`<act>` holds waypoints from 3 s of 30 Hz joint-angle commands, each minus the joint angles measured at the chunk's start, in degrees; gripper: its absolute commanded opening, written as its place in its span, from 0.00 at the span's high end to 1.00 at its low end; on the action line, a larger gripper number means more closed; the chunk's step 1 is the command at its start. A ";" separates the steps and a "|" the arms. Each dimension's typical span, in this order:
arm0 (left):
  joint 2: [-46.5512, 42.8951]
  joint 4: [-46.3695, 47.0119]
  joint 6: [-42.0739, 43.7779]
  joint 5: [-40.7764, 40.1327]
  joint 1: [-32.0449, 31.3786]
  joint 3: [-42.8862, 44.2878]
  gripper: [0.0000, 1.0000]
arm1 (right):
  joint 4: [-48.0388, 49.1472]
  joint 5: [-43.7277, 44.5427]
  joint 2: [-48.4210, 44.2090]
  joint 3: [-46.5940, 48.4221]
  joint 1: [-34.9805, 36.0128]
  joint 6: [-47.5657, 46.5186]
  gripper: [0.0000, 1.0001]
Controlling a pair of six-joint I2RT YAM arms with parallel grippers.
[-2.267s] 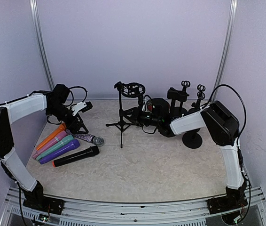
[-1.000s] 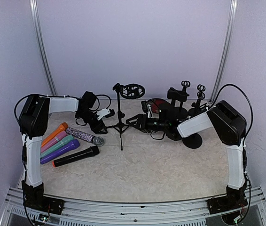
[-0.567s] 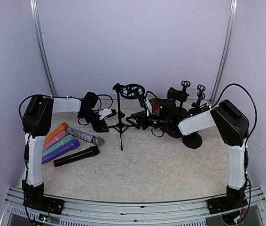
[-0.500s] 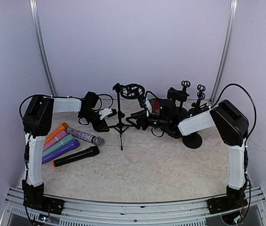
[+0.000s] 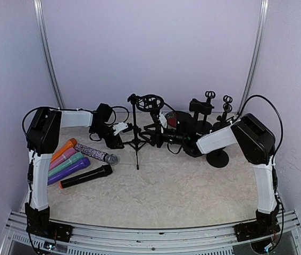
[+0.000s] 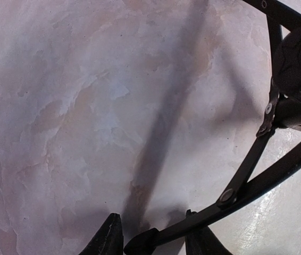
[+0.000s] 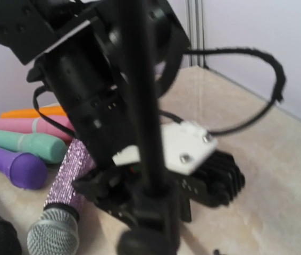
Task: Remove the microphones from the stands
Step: Unscrew the knob on the stand of the microphone stand.
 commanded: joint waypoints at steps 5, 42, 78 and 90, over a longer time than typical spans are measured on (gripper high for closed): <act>1.26 -0.17 1.00 -1.37 -0.91 0.95 0.62 | 0.89 2.21 2.22 3.83 2.04 -4.59 0.56; 0.76 -1.22 1.94 -1.75 -0.96 0.96 0.64 | 5.88 8.34 -0.78 0.37 2.49 -2.09 0.61; 0.50 -1.88 2.86 -3.17 -0.96 0.80 0.64 | 3.93 6.04 1.07 0.81 2.49 -0.81 0.65; 0.36 -1.91 3.07 -3.50 -1.04 0.77 0.64 | 3.04 4.75 1.39 0.94 2.48 -0.29 0.82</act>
